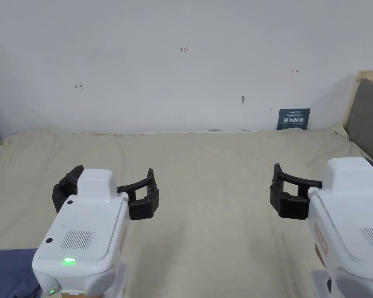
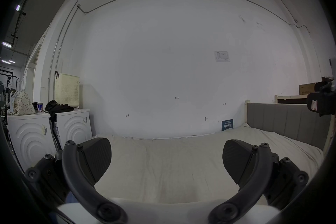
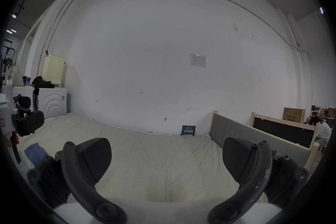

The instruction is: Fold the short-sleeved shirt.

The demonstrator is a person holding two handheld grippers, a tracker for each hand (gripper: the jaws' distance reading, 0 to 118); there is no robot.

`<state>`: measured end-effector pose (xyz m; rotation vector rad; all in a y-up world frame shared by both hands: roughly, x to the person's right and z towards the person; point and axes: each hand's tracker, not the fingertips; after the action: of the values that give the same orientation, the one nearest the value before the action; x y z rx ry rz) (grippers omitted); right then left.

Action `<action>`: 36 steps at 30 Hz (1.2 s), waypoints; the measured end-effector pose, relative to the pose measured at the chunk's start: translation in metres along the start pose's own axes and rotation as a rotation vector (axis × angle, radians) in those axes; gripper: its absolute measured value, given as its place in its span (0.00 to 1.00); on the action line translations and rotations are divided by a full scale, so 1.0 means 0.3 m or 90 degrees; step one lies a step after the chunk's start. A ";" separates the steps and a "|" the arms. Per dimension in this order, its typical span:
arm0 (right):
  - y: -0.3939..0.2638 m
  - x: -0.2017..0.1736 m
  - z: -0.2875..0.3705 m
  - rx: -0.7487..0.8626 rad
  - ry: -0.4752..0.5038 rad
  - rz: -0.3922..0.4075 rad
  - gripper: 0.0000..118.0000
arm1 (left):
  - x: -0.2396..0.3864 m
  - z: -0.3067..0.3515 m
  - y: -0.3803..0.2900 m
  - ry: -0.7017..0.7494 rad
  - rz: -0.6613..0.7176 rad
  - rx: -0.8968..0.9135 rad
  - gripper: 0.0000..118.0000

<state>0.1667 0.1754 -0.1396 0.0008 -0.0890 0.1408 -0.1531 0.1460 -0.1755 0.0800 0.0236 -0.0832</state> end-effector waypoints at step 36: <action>0.036 -0.006 -0.112 -0.281 -0.060 -0.202 1.00 | -0.044 -0.017 -0.014 0.012 0.018 0.002 1.00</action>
<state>0.1663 0.1860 -0.1732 -0.4181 -0.2104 -0.1980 -0.1667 0.1434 -0.1805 0.0846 0.0417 -0.0548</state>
